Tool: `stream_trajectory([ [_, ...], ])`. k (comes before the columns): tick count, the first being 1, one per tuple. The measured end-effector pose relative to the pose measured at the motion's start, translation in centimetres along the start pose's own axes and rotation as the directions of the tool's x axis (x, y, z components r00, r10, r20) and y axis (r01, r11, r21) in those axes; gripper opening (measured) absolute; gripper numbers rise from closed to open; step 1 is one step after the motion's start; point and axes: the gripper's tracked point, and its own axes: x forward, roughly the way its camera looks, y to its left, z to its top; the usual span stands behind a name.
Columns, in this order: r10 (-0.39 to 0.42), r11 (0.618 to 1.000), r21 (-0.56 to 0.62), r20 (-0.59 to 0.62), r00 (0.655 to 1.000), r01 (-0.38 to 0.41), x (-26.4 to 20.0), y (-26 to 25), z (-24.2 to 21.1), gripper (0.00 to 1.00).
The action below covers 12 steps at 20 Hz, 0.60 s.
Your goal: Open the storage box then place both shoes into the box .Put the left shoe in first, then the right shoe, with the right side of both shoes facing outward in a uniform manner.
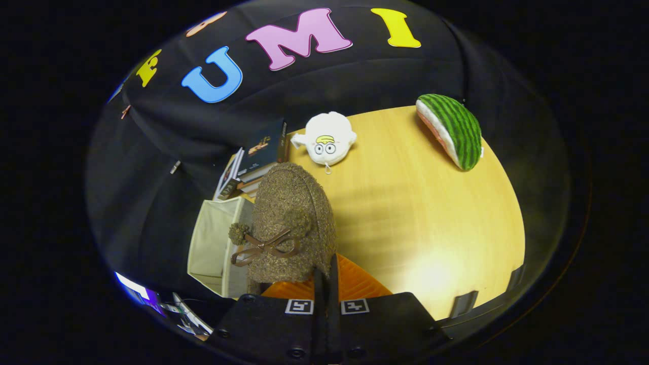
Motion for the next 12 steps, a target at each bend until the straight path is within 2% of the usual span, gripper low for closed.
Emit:
stream_trajectory([
  [7, 0.117, 0.99, 0.072, 0.008, 0.993, -0.118, 2.7, 11.8, -1.1, 0.05],
  [12, 0.127, 0.985, 0.118, -0.007, 0.992, -0.126, 5.5, 17.2, -2.5, 0.05],
])
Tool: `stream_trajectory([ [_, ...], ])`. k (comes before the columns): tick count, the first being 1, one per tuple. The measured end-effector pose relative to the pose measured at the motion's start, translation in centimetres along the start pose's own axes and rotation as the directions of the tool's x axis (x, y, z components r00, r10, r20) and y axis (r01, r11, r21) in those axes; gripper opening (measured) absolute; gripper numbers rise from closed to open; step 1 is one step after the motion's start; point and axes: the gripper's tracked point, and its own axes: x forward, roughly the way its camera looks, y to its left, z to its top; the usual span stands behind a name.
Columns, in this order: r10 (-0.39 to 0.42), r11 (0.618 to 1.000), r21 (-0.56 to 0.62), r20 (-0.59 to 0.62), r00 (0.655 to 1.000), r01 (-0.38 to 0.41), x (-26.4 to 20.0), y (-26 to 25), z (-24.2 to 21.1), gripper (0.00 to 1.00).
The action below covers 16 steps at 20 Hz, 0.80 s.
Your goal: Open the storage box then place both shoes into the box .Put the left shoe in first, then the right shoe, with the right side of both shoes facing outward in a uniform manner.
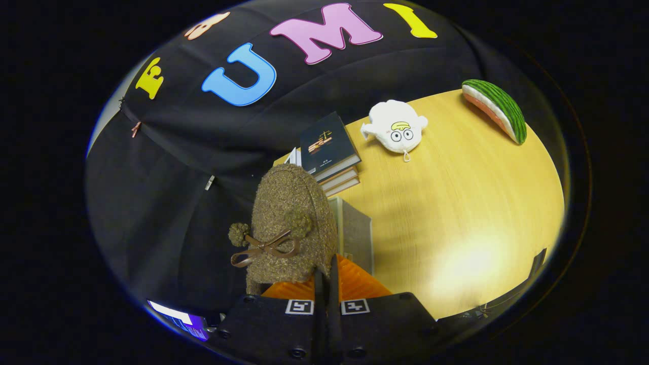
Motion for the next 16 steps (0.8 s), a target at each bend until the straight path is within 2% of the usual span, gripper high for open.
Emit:
stream_trajectory([
  [4, -0.029, 0.999, -0.027, -0.029, 0.999, 0.028, 3.3, 1.6, -1.6, 0.05],
  [12, -0.147, 0.988, -0.054, -0.072, 0.987, 0.143, 7.1, -0.4, -4.2, 0.07],
  [15, -0.137, 0.99, -0.047, -0.087, 0.987, 0.133, 7.5, 0.0, -4.7, 0.07],
  [16, -0.115, 0.993, -0.041, -0.096, 0.989, 0.111, 7.4, 0.6, -5.1, 0.16],
])
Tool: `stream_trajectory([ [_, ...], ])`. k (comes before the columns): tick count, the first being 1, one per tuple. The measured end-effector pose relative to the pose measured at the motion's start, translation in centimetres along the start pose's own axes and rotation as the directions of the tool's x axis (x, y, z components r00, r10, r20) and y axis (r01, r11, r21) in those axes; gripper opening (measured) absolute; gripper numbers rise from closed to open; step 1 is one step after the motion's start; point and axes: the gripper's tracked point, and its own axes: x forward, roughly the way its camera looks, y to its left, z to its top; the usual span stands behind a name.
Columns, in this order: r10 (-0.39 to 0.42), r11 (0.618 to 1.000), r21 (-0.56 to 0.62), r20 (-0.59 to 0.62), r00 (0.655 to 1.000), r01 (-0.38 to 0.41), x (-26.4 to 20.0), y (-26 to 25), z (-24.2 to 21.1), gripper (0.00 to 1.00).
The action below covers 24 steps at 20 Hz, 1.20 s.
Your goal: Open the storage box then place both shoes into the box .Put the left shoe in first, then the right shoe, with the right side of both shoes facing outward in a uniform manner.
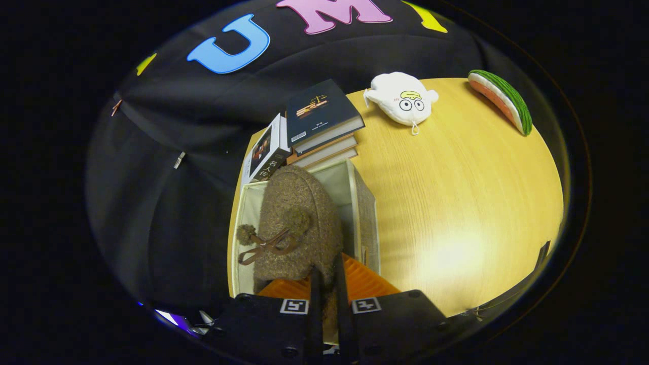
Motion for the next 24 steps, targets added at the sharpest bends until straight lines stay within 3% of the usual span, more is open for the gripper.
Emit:
stream_trajectory([
  [1, 0.044, 0.999, 0.006, -0.007, 0.999, -0.044, 0.1, 1.2, 0.0, 0.22],
  [4, 0.162, 0.986, 0.026, 0.035, 0.986, -0.163, -2.1, 4.7, 1.0, 0.98],
  [12, 0.172, 0.963, -0.245, 0.235, 0.957, -0.113, -9.5, 2.7, 4.5, 0.98],
  [24, 0.097, 0.953, -0.295, 0.512, 0.854, 0.068, -18.1, -8.8, 10.2, 0.98],
])
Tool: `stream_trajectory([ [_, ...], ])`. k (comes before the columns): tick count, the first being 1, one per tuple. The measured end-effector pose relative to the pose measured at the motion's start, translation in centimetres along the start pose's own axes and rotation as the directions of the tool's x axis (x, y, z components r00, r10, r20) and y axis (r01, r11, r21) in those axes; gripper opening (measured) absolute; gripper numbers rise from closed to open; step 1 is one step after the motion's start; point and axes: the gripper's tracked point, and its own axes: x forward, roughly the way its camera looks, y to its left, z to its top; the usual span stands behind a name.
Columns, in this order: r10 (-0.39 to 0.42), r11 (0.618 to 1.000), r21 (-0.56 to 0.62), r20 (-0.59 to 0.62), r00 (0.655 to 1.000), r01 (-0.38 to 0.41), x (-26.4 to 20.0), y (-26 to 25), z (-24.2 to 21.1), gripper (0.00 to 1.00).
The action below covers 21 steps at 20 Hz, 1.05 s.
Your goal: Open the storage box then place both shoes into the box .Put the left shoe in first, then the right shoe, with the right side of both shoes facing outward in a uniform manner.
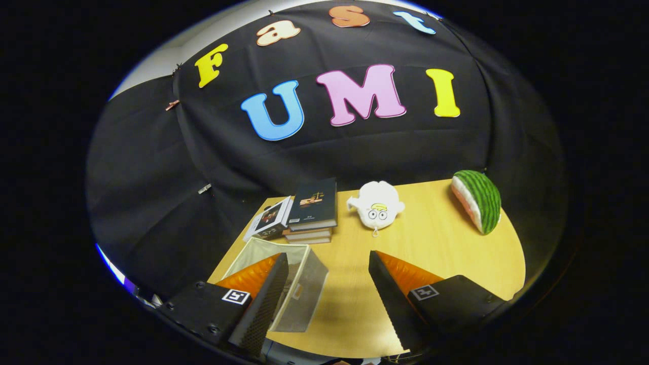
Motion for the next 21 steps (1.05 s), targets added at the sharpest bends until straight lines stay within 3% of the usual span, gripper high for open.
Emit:
stream_trajectory([
  [7, -0.111, 0.99, -0.057, 0.227, 0.968, 0.126, -4.8, -7.2, 5.1, 0.98],
  [13, -0.229, 0.954, -0.07, 0.461, 0.857, 0.292, -10.3, -11.7, 10.0, 0.98],
  [17, -0.343, 0.923, 0.019, 0.496, 0.798, 0.385, -12.7, -14.8, 10.6, 0.98],
  [21, -0.414, 0.9, 0.074, 0.451, 0.791, 0.429, -13.2, -17.7, 8.9, 0.98],
])
